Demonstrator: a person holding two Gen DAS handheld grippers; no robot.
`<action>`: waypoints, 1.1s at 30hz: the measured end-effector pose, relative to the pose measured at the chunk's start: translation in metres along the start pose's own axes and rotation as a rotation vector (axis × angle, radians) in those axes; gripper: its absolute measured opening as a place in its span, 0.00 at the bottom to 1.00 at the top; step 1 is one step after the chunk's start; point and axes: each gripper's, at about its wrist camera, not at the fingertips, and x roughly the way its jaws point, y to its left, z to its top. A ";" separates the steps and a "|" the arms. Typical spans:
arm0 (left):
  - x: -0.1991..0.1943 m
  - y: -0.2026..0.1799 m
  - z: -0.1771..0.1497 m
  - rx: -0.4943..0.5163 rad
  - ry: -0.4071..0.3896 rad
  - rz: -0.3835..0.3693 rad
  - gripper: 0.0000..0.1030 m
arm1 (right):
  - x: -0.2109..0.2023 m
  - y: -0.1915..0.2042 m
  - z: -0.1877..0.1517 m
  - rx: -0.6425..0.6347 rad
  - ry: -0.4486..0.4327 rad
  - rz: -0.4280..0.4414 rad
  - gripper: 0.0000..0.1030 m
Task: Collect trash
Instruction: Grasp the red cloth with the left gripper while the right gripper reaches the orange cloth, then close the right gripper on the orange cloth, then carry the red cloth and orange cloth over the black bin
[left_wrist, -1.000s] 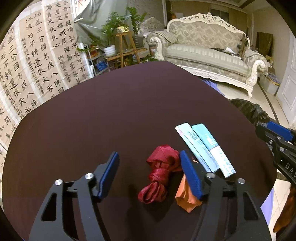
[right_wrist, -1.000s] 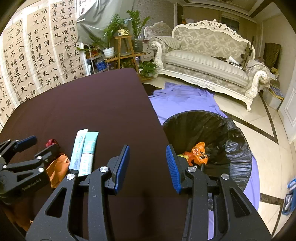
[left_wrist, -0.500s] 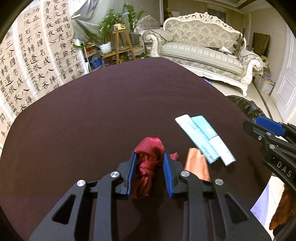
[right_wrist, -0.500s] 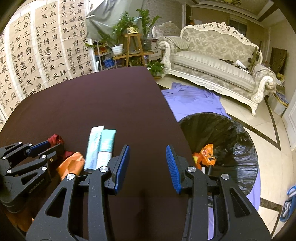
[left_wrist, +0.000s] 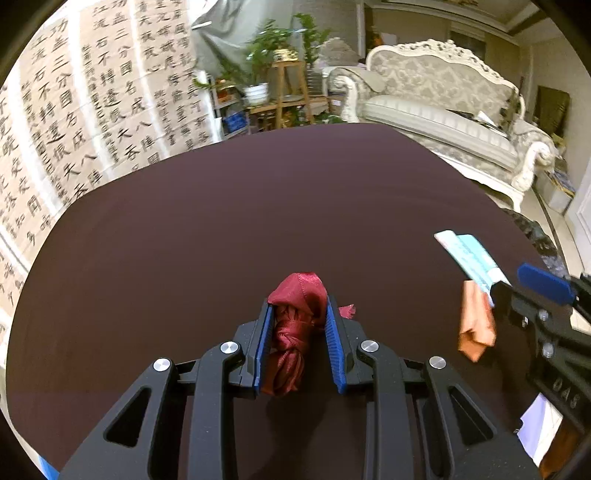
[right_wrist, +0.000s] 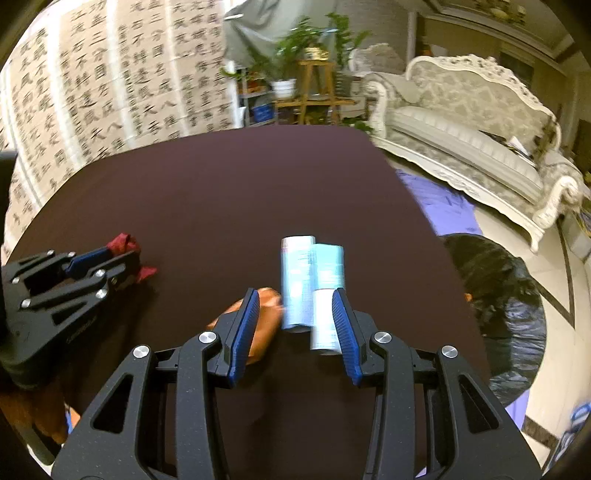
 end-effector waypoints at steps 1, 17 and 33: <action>0.000 0.002 0.000 -0.005 0.000 0.005 0.27 | 0.001 0.003 0.000 -0.007 0.004 0.004 0.39; 0.003 0.004 -0.002 -0.018 0.004 -0.028 0.27 | 0.015 0.023 -0.006 -0.044 0.058 0.019 0.39; 0.004 0.006 0.003 -0.028 -0.008 -0.037 0.27 | 0.011 0.013 0.000 -0.025 0.029 0.025 0.27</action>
